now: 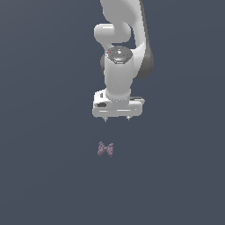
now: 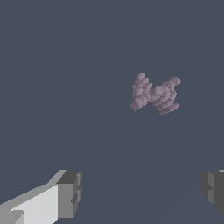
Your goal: Pick up the object and move it to a goal position.
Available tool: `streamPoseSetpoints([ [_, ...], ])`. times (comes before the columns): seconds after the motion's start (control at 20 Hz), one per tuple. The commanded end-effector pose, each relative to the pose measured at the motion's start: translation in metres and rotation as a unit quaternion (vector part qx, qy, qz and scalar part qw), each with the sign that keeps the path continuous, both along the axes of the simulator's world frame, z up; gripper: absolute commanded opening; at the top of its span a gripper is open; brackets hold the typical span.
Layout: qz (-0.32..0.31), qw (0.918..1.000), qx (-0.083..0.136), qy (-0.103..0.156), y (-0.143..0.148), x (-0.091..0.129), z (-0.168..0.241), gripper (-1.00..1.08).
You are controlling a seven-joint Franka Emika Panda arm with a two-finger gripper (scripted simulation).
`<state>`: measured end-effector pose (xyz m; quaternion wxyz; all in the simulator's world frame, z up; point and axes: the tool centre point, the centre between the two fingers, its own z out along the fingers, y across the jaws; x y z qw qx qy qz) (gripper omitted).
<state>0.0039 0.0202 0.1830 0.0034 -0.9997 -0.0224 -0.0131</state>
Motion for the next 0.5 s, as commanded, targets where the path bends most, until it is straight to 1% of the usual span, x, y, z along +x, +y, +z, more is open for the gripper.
streamPoseSetpoints([
  [0.0, 0.000, 1.0000, 0.000, 0.000, 0.000, 0.000, 0.000, 1.00],
  [0.15, 0.000, 1.0000, 0.002, -0.002, 0.003, 0.001, 0.002, 1.00],
  [0.45, 0.001, 0.9998, 0.012, -0.013, 0.021, 0.006, 0.012, 1.00],
])
